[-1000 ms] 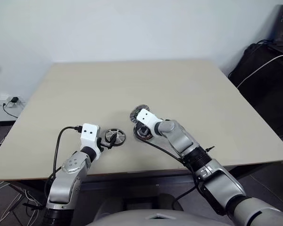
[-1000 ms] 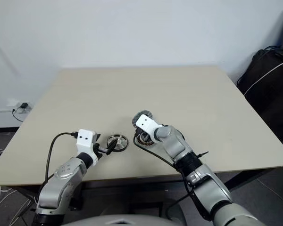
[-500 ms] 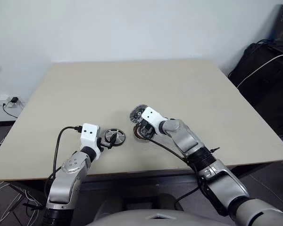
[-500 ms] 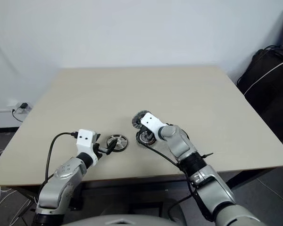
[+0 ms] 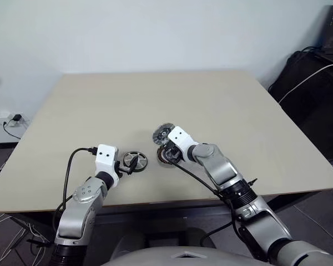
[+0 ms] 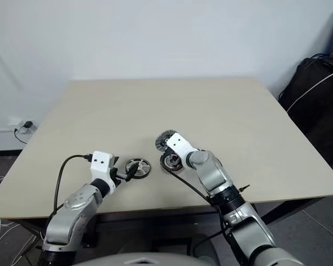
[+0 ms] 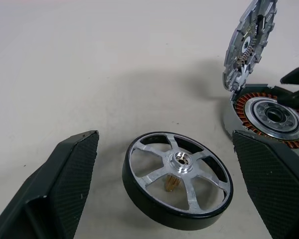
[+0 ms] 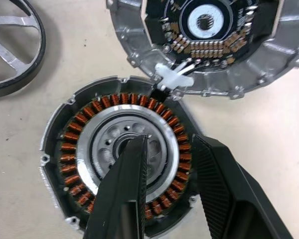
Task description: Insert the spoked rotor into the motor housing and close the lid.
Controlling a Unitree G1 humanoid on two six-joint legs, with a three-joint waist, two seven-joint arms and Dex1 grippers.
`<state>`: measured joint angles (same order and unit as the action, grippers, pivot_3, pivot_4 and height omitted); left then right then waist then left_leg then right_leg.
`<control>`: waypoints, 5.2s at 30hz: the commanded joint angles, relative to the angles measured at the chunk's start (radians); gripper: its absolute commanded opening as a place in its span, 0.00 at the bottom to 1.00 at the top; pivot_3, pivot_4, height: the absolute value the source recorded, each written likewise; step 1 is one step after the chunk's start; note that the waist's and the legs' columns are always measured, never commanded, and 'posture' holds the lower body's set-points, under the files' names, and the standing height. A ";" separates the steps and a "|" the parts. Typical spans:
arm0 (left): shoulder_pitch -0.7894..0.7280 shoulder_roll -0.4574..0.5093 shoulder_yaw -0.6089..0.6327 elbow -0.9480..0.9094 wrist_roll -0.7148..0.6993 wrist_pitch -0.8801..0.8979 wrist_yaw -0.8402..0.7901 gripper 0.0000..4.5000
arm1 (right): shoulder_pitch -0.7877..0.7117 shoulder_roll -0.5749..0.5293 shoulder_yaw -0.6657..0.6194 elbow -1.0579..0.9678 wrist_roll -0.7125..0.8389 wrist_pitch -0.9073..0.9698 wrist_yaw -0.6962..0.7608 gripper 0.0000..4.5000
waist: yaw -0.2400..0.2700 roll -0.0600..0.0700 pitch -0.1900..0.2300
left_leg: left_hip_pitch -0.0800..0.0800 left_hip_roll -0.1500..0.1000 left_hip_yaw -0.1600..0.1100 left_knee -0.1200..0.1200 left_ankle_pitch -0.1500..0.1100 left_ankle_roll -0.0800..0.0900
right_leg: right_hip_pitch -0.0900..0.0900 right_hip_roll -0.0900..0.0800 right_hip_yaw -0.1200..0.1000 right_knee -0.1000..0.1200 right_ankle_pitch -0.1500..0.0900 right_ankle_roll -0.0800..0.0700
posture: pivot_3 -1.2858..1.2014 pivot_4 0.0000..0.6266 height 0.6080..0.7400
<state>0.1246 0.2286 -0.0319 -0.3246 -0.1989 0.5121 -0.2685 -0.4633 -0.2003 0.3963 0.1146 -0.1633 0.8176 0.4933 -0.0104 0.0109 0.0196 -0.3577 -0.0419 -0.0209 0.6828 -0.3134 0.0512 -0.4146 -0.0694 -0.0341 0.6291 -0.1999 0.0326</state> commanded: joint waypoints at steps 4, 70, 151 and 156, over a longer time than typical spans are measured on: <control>-0.017 0.000 -0.001 -0.018 0.001 -0.017 -0.008 1.00 | -0.012 0.016 -0.027 -0.012 0.023 0.015 -0.022 0.34 | 0.000 0.000 0.000 | 0.000 0.000 0.000 0.000 0.000 0.000 | 0.000 0.000 0.000 0.000 0.000 0.000 | 0.52 0.00 1.00; -0.017 -0.008 0.001 -0.011 -0.001 -0.023 0.000 1.00 | -0.118 -0.026 0.008 0.047 0.063 0.079 0.026 0.00 | 0.000 0.000 0.000 | -0.001 0.000 -0.001 0.000 0.002 0.001 | 0.000 0.005 -0.001 0.000 0.002 -0.003 | 0.52 0.00 1.00; 0.004 -0.017 0.007 -0.012 0.005 -0.033 0.006 1.00 | -0.105 -0.021 -0.001 0.046 0.077 0.017 0.068 0.01 | 0.000 0.000 0.000 | -0.001 0.000 -0.002 0.000 0.001 0.001 | 0.000 0.004 -0.002 -0.001 0.004 0.001 | 0.52 0.00 1.00; 0.010 -0.018 0.009 -0.017 0.005 -0.033 0.008 1.00 | -0.112 -0.007 0.002 0.090 0.076 0.016 0.063 0.01 | 0.000 0.000 0.000 | -0.001 0.000 -0.002 0.000 0.001 0.001 | -0.001 0.003 -0.002 -0.001 0.004 0.001 | 0.52 0.00 1.00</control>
<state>0.1422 0.2060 -0.0285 -0.3180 -0.1982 0.4916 -0.2621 -0.5535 -0.2132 0.4125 0.2004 -0.0924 0.8392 0.5640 -0.0106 0.0112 0.0195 -0.3590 -0.0416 -0.0230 0.6826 -0.3121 0.0526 -0.4152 -0.0659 -0.0363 0.6287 -0.1955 0.0336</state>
